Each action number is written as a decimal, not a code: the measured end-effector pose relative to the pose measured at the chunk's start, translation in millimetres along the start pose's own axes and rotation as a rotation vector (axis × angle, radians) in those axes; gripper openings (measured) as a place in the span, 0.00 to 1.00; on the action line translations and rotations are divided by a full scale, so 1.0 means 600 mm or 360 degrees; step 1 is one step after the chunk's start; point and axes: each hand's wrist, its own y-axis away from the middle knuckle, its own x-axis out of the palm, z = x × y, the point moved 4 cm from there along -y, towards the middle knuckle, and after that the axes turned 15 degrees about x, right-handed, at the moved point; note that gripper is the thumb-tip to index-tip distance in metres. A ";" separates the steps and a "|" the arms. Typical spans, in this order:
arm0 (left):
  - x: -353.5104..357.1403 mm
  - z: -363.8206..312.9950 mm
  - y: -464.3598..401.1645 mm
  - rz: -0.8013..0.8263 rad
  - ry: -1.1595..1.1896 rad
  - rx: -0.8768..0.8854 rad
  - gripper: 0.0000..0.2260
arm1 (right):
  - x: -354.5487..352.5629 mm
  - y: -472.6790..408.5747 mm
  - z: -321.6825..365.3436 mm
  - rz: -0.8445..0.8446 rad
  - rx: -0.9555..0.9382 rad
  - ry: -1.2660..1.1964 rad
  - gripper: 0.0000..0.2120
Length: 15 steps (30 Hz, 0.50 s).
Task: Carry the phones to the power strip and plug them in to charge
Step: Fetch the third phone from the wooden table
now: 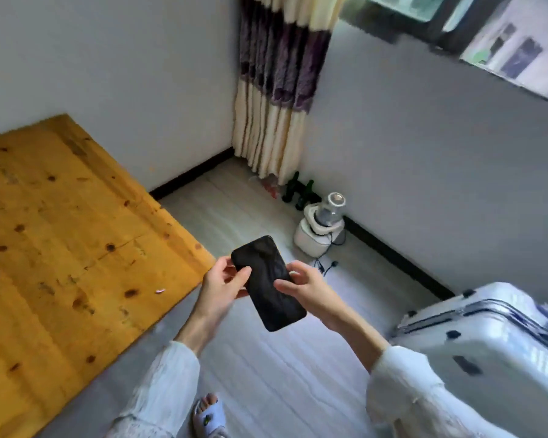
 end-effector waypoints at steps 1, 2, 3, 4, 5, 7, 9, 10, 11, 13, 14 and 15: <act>0.051 -0.014 0.006 0.0114 -0.0017 0.0029 0.05 | -0.041 0.030 -0.024 -0.0080 -0.0003 -0.0057 0.02; 0.107 -0.025 0.016 0.0234 -0.0041 0.0052 0.05 | -0.083 0.063 -0.054 -0.0165 -0.0018 -0.0129 0.05; 0.163 -0.034 0.029 0.0357 -0.0052 0.0076 0.04 | -0.125 0.097 -0.085 -0.0265 -0.0036 -0.0185 0.07; 0.211 -0.040 0.043 0.0463 -0.0059 0.0098 0.04 | -0.158 0.127 -0.112 -0.0351 -0.0051 -0.0232 0.08; 0.274 -0.045 0.065 0.0591 -0.0070 0.0114 0.04 | -0.200 0.167 -0.151 -0.0449 -0.0060 -0.0285 0.08; 0.398 -0.048 0.118 0.0817 -0.0095 0.0140 0.06 | -0.277 0.250 -0.234 -0.0628 -0.0072 -0.0380 0.06; 0.510 -0.042 0.179 0.1021 -0.0120 0.0150 0.06 | -0.348 0.335 -0.323 -0.0811 -0.0058 -0.0488 0.05; 0.573 -0.035 0.219 0.1145 -0.0135 0.0149 0.05 | -0.383 0.386 -0.380 -0.0921 -0.0037 -0.0587 0.05; 0.632 -0.026 0.262 0.1258 -0.0136 0.0141 0.05 | -0.413 0.436 -0.437 -0.1034 -0.0022 -0.0687 0.06; 0.743 -0.006 0.347 0.1431 -0.0136 0.0107 0.05 | -0.461 0.535 -0.552 -0.1259 0.0029 -0.0851 0.06; 0.784 0.004 0.381 0.1502 -0.0144 0.0096 0.05 | -0.475 0.572 -0.600 -0.1345 0.0071 -0.0918 0.06; 0.835 0.015 0.429 0.1616 -0.0160 0.0081 0.05 | -0.486 0.617 -0.657 -0.1447 0.0120 -0.1001 0.06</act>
